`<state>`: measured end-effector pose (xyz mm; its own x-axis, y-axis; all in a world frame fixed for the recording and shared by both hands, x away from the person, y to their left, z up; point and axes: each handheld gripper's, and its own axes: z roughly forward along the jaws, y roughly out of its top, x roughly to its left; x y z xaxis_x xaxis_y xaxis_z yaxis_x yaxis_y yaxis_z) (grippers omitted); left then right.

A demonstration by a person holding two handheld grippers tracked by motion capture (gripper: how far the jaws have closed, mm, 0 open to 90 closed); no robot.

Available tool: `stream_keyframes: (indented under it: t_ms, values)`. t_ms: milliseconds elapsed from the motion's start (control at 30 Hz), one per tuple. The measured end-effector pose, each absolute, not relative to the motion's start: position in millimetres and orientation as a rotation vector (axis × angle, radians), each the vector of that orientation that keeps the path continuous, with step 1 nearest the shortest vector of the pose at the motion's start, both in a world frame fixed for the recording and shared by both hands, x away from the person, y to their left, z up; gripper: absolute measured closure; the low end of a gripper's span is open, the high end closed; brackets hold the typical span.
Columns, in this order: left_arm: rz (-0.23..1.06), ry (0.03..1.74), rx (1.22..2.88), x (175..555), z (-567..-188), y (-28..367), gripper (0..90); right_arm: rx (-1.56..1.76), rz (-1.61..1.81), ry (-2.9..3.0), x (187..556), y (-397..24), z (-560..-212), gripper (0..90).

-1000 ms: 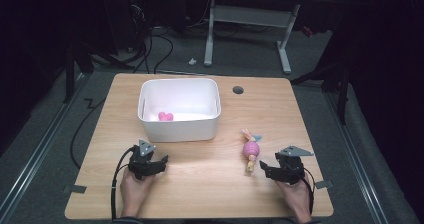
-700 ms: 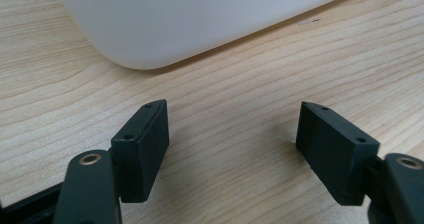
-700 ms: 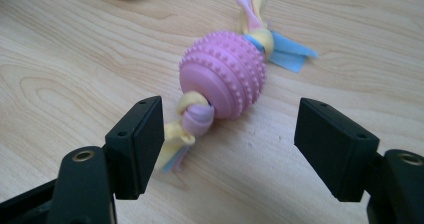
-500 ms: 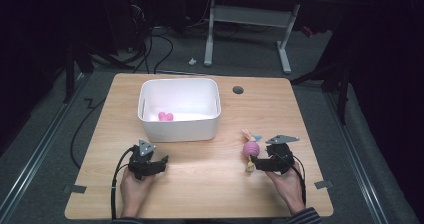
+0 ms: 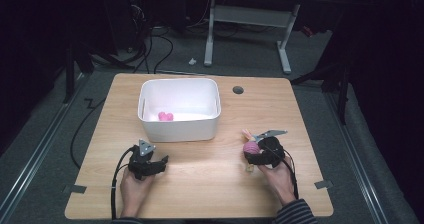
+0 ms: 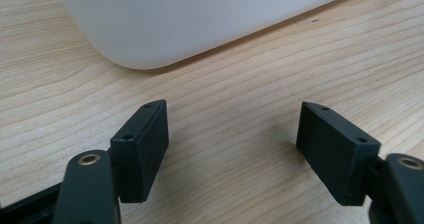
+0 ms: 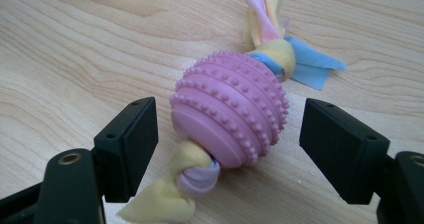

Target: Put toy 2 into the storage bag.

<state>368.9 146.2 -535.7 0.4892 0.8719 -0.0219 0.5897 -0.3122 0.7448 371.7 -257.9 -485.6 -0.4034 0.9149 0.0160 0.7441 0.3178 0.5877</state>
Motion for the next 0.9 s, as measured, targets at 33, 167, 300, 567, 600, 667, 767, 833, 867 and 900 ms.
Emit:
stream_keyframes:
  t_ms: [33, 167, 300, 567, 600, 667, 767, 833, 867, 900]
  values:
    - [0.51, 1.201, 2.029, 368.9, -535.7, 146.3, 29.1, 1.49, 0.748, 2.271, 372.6, -257.6, -486.3, 23.4]
    - [0.51, 1.201, 2.027, 368.9, -535.7, 146.2, 29.1, 1.506, 0.735, 2.277, 377.5, -255.8, -489.9, 23.7]
    - [0.509, 1.201, 2.028, 368.9, -535.7, 146.3, 29.1, 1.516, 0.734, 2.286, 381.2, -255.6, -493.6, 28.0]
    - [0.509, 1.201, 2.028, 368.9, -535.7, 146.3, 29.0, 1.507, 0.746, 2.297, 381.7, -255.6, -494.9, 31.9]
    - [0.509, 1.2, 2.028, 368.9, -535.7, 146.4, 29.0, 1.504, 0.745, 2.3, 381.2, -256.0, -494.7, 32.0]
    - [0.508, 1.2, 2.028, 368.9, -535.7, 146.4, 29.0, 1.501, 0.744, 2.297, 380.3, -256.4, -494.7, 32.0]
    - [0.508, 1.2, 2.028, 368.9, -535.7, 146.3, 29.0, 1.491, 0.755, 2.299, 378.3, -257.5, -493.3, 32.2]
    - [0.509, 1.2, 2.028, 368.9, -535.7, 146.3, 29.0, 1.482, 0.767, 2.298, 377.0, -257.8, -491.8, 32.2]
    - [0.509, 1.2, 2.028, 368.9, -535.7, 146.3, 29.0, 1.474, 0.772, 2.303, 376.1, -258.2, -490.1, 32.2]
    - [0.508, 1.2, 2.028, 368.9, -535.7, 146.3, 29.0, 1.473, 0.776, 2.303, 375.6, -258.2, -489.3, 32.3]
